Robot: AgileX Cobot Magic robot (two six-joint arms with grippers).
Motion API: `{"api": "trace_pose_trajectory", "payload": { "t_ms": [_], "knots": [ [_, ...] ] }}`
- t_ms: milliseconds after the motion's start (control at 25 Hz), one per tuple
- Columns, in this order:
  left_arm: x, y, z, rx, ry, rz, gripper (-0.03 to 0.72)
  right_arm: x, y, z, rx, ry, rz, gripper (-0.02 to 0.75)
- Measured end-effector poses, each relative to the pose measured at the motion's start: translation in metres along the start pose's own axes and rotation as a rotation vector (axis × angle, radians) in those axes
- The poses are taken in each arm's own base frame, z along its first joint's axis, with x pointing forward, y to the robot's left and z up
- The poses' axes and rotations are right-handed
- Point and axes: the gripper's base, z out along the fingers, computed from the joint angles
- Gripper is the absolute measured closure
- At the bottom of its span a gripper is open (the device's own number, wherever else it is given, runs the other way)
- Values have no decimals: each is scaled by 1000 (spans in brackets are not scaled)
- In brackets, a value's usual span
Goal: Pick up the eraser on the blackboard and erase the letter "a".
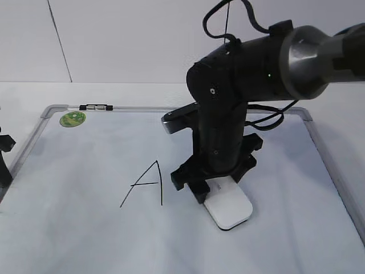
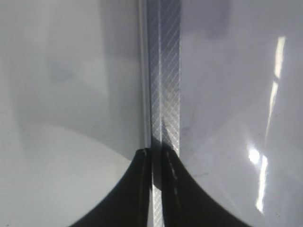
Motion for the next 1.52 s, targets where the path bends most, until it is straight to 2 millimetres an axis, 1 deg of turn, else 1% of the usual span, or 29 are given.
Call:
{"api": "trace_pose_trajectory", "payload": {
  "t_ms": [160,360,640,680,760,920,1000,1160,1280,1400,1520],
  "knots": [
    [0,0,0,0,0,0,669,-3,-12,1,65,-24,48,183],
    [0,0,0,-1,0,0,669,-4,-29,3,83,-25,89,183],
    [0,0,0,-2,1,1,669,-4,-69,7,95,-15,188,183],
    [0,0,0,-2,1,1,669,-3,-73,8,94,-13,200,183],
    [0,0,0,-2,1,1,669,-3,-75,8,85,-11,213,183],
    [0,0,0,-2,1,0,669,-4,-66,8,39,-10,169,183],
    [0,0,0,-3,1,-1,669,-5,-53,6,5,-13,130,183],
    [0,0,0,-3,1,-1,669,-5,-20,3,-34,-24,46,183],
    [0,0,0,-3,1,-1,669,-4,-1,1,-52,-26,-2,183],
    [0,0,0,-3,1,-1,669,-3,7,0,-57,-27,-24,183],
    [0,0,0,-3,1,-1,669,-3,4,0,-47,-30,-23,183]
  ]
}}
